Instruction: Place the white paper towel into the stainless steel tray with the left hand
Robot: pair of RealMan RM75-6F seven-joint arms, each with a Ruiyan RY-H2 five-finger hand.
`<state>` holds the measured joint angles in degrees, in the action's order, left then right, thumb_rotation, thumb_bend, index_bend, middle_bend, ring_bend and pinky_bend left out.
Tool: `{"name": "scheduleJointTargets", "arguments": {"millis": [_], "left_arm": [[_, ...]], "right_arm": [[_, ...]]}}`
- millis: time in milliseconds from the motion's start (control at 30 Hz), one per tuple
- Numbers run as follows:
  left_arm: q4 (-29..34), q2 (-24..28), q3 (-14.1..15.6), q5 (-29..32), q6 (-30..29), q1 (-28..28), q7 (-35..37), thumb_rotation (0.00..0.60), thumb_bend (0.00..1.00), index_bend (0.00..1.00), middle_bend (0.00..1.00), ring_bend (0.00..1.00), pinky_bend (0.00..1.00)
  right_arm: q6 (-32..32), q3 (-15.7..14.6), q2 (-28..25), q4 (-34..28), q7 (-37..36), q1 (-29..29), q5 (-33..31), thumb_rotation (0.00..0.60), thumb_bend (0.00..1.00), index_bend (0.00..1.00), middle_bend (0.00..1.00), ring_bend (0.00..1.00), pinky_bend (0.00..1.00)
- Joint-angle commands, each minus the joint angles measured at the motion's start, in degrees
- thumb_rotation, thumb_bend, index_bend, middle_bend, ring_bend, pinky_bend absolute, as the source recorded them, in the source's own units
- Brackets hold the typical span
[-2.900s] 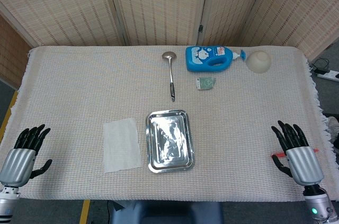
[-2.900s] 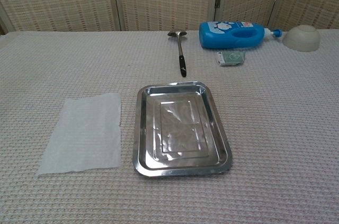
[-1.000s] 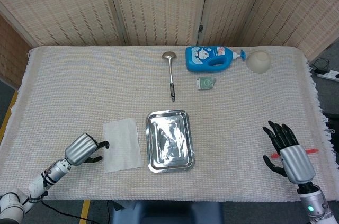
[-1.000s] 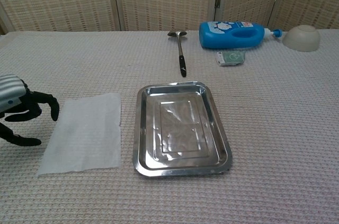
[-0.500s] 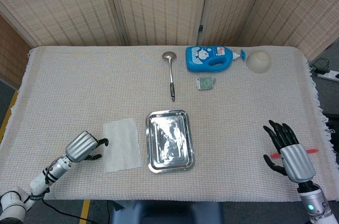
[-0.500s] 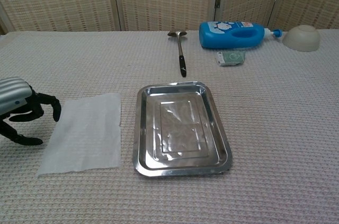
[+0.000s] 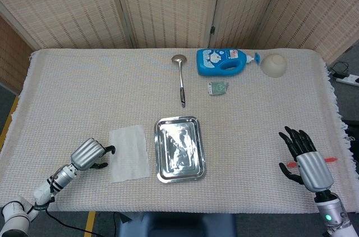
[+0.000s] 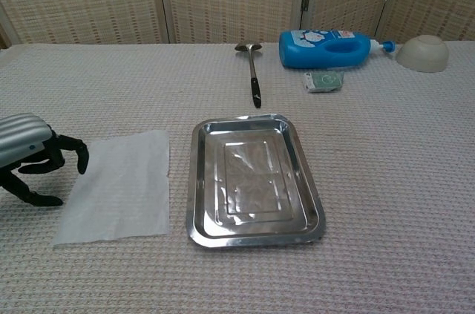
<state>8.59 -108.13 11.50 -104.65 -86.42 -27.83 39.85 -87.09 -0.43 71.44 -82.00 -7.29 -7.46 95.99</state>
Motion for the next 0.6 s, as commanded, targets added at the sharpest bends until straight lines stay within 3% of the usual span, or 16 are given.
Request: {"name": "scheduleJointTargets", "arguments": {"millis": [33, 600], "left_arm": [[-0.02, -0.13, 0.33, -0.05, -0.16, 0.1, -0.15, 0.6, 0.18, 0.52, 1.0, 1.0, 1.0], [0.3, -4.59, 0.05, 1.37, 0.26, -1.89, 3.01, 0.6, 0.19, 0.51, 1.0, 1.0, 1.0]], "right_arm": [[0.1, 0.0, 0.03, 0.04, -0.05, -0.05, -0.07, 0.6, 0.41, 0.0, 0.0, 0.0, 0.0], [-0.29, 0.21, -0.16, 0.03, -0.76, -0.02, -0.34, 0.6, 0.41, 0.0, 0.0, 0.0, 0.0]]}}
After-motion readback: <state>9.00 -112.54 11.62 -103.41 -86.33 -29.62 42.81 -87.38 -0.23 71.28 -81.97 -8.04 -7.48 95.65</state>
